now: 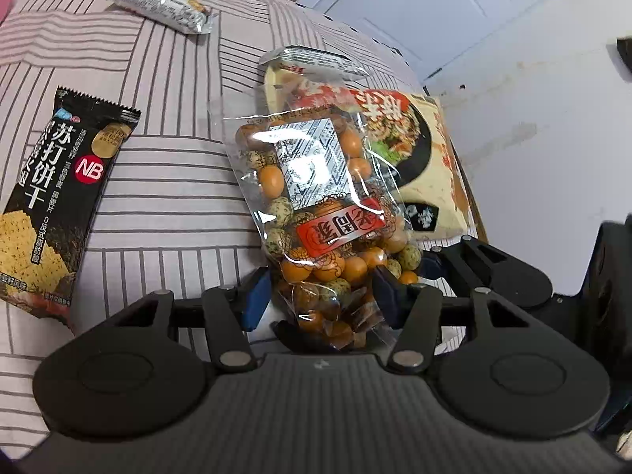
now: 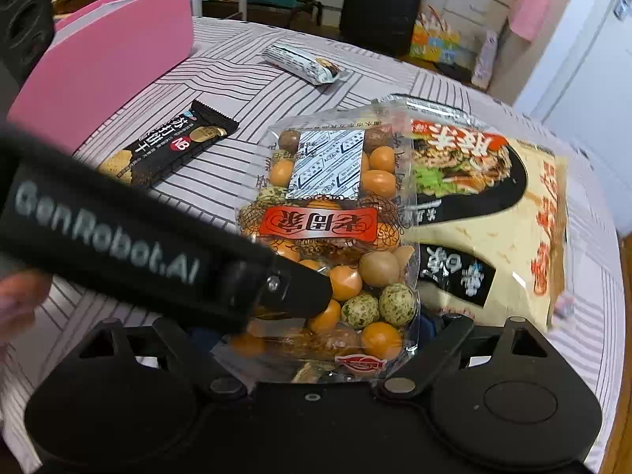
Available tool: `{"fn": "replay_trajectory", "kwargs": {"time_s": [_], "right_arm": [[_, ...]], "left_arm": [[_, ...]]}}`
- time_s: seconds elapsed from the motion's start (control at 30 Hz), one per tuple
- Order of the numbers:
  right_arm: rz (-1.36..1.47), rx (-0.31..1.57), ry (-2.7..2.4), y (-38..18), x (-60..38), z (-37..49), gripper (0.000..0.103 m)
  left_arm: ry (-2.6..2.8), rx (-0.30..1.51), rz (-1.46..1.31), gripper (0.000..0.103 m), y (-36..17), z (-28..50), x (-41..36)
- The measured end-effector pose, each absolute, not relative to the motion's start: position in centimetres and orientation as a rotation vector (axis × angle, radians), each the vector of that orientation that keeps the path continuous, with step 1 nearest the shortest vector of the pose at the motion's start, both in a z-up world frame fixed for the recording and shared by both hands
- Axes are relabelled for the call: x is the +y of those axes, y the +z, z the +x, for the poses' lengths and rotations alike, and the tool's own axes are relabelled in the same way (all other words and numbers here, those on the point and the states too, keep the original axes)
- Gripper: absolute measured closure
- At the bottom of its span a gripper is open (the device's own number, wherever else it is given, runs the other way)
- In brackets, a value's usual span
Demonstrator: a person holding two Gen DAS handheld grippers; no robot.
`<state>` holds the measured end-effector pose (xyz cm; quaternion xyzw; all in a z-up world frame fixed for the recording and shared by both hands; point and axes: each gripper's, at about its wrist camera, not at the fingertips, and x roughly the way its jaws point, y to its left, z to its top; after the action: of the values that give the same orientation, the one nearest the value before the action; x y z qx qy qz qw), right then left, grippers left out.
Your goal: Organize snacks
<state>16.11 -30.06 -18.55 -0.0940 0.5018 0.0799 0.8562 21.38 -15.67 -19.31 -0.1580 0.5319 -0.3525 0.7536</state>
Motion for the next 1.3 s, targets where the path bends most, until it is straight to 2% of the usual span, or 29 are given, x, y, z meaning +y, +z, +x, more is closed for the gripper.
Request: {"fn": "replay_trajectory", "kwargs": {"time_s": [0.3, 0.67, 1.3], "right_arm": [[-0.052, 1.101, 0.18, -17.1, -29.9, 14.6, 0.013], [0.017, 1.044, 0.219, -14.9, -29.2, 12.4, 0.013], [-0.012, 1.01, 0.335, -9.4, -25.1, 7.0, 0.013]], "left_arm": [[-0.746, 1.183, -0.253, 0.049, -17.1, 19.1, -15.2], [-0.743, 1.145, -0.158, 0.048, -13.7, 16.6, -13.8], [-0.701, 1.091, -0.166, 0.049, -8.1, 9.9, -8.0]]}}
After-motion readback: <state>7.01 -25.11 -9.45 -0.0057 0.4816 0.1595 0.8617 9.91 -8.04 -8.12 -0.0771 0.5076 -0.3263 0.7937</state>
